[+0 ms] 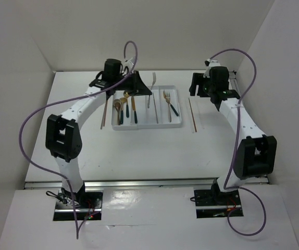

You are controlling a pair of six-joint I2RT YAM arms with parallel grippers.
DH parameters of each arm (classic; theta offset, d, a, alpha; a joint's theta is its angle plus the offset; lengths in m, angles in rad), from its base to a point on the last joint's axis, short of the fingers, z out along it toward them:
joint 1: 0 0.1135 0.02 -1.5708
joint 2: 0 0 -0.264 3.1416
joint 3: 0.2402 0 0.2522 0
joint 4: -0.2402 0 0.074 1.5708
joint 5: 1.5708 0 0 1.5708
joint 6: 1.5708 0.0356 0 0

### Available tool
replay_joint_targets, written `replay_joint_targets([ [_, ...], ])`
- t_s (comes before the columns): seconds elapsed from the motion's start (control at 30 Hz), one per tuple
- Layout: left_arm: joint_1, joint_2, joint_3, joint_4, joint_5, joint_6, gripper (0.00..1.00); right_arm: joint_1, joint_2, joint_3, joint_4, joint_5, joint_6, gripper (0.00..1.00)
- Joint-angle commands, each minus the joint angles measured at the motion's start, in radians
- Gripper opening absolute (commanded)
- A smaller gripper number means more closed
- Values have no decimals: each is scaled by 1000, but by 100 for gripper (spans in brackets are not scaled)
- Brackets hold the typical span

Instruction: Sort the eating utensils into containers

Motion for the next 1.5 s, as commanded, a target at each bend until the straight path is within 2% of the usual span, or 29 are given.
replay_joint_targets([
  [0.0,-44,104,108,141,-17,-113,0,-28,-144,-57,-6,61,-61,79],
  [0.2,-121,303,276,120,-158,-193,0,-70,-281,-149,-58,108,-71,76],
  [0.33,-144,469,378,109,-220,-233,0,-70,-318,-172,-78,117,-71,72],
  [0.67,-166,563,357,109,-287,-167,0,-79,-326,-190,-98,87,-71,71],
  [0.7,-166,572,357,109,-287,-155,3,-79,-317,-181,-98,78,-71,71],
  [0.73,-166,572,345,109,-275,-155,23,-79,-303,-172,-98,67,-71,71],
  [0.83,-166,554,345,100,-266,-118,54,-79,-280,-161,-89,7,-62,71],
  [1.0,-106,387,348,28,-292,17,62,-67,-161,-114,-67,-206,-37,68],
  [1.1,-37,280,348,-52,-324,63,64,10,-41,-59,-15,-280,-37,67],
  [1.2,40,102,325,-127,-404,172,62,91,105,49,20,-303,-17,63],
  [1.23,60,59,299,-144,-439,234,65,147,149,87,29,-318,7,63],
  [1.27,78,-30,282,-158,-520,265,67,174,195,182,29,-318,24,63],
  [1.33,144,-116,210,-169,-589,316,74,226,333,279,29,-372,104,62],
  [1.37,169,-158,181,-169,-644,356,82,246,376,378,20,-381,129,62],
  [1.4,196,-235,152,-181,-683,356,85,263,418,429,20,-381,152,61],
  [1.47,277,-308,53,-181,-694,390,83,315,534,570,20,-429,178,60],
])
